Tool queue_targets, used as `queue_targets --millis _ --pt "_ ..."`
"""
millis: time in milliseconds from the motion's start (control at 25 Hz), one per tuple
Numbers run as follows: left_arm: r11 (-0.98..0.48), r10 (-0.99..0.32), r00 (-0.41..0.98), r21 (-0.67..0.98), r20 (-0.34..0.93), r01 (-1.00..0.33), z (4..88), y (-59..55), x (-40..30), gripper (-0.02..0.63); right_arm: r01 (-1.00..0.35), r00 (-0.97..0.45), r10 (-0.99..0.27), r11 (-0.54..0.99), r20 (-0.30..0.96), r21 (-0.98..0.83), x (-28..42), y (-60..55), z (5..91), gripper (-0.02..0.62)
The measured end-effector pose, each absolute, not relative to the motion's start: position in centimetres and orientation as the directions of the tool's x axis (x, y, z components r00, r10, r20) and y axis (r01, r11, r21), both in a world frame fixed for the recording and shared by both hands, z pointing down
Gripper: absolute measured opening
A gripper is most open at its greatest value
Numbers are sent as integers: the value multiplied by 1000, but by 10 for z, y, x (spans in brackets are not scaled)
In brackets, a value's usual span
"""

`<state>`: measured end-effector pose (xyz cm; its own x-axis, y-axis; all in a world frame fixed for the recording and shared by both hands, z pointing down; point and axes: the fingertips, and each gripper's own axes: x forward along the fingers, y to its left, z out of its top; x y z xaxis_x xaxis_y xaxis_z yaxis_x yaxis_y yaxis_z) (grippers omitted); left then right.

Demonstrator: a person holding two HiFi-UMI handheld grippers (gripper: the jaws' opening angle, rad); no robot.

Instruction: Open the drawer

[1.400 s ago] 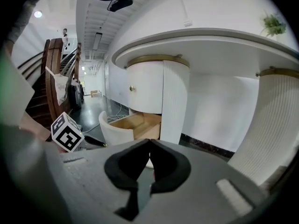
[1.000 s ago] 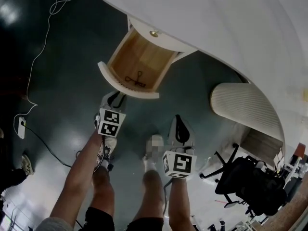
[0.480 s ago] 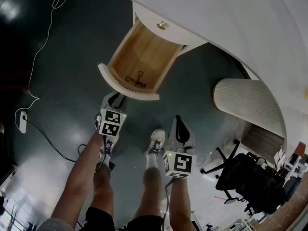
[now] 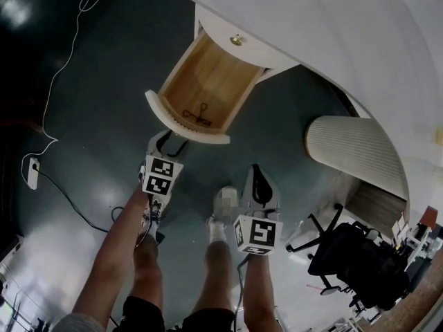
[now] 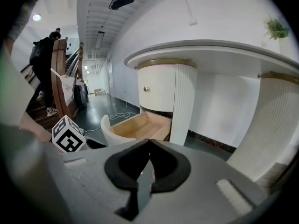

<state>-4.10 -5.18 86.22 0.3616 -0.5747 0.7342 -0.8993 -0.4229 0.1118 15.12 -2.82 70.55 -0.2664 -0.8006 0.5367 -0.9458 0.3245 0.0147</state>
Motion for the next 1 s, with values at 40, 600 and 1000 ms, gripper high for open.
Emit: queue_targets --millis 40,600,1000 --pt "-426 -575 369 118 730 -897 860 -51 -41 248 -946 -267 -801 325 536 14 151 -28 704 3" --pt "-441 -571 357 90 739 -893 816 -38 -51 261 -943 -272 -815 332 512 26 146 -42 663 3" --pt "-449 -639 374 69 672 -891 707 -54 -58 232 -951 -248 -840 306 483 42 148 -57 582 3"
